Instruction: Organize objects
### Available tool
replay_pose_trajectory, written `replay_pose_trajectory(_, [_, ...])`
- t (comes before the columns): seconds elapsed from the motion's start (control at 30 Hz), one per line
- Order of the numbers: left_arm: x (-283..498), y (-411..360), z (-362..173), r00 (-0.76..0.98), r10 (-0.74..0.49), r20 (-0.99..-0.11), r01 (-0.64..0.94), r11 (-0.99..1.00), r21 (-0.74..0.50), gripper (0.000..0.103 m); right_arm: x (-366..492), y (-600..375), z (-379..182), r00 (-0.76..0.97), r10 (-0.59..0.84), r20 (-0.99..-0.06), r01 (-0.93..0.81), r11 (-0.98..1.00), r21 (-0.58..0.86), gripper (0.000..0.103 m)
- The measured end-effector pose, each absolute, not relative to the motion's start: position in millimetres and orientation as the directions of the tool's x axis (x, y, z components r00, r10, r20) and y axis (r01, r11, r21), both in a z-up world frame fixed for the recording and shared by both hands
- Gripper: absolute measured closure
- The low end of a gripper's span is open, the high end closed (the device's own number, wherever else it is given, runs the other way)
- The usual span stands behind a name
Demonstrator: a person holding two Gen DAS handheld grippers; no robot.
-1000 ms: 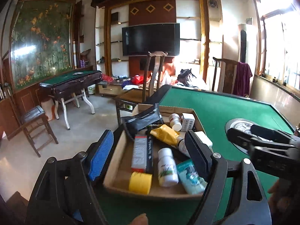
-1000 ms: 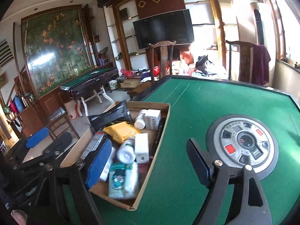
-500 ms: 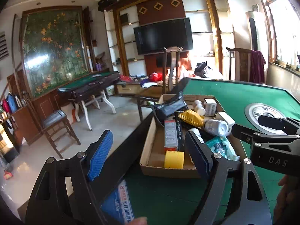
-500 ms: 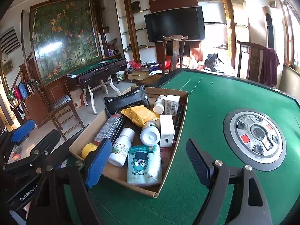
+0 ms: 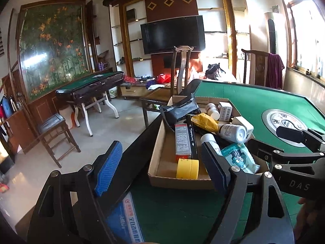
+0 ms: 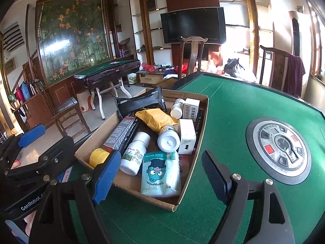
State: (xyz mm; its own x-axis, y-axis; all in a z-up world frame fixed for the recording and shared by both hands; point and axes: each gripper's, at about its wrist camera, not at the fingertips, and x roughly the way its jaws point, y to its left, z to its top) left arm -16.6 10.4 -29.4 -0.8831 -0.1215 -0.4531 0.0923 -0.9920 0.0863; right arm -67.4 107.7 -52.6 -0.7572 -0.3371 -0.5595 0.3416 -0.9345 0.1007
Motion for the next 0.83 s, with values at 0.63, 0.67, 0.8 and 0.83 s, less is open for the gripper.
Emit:
replay_pose_trajectory(0.63, [-14, -6, -23, -0.891, -0.078, -0.447, 0.081, -0.997, 0.012, 0.023, -67, 107, -55, -0.754, -0.336, -0.565, 0.345, -0.934, 0.094, 0.021])
replay_pose_trajectory(0.67, [-15, -6, -23, -0.890, -0.078, -0.449, 0.081, -0.997, 0.012, 0.023, -67, 107, -55, -0.755, -0.335, -0.564, 0.344, -0.934, 0.094, 0.021])
replay_pose_trajectory(0.8, [-17, -6, -25, -0.887, -0.082, -0.455, 0.084, -0.996, 0.016, 0.023, -67, 107, -55, -0.754, -0.335, -0.565, 0.345, -0.934, 0.094, 0.021])
replay_pose_trajectory(0.83, [-18, -6, -25, -0.885, -0.083, -0.458, 0.085, -0.996, 0.017, 0.023, -67, 106, -54, -0.754, -0.335, -0.565, 0.345, -0.934, 0.093, 0.021])
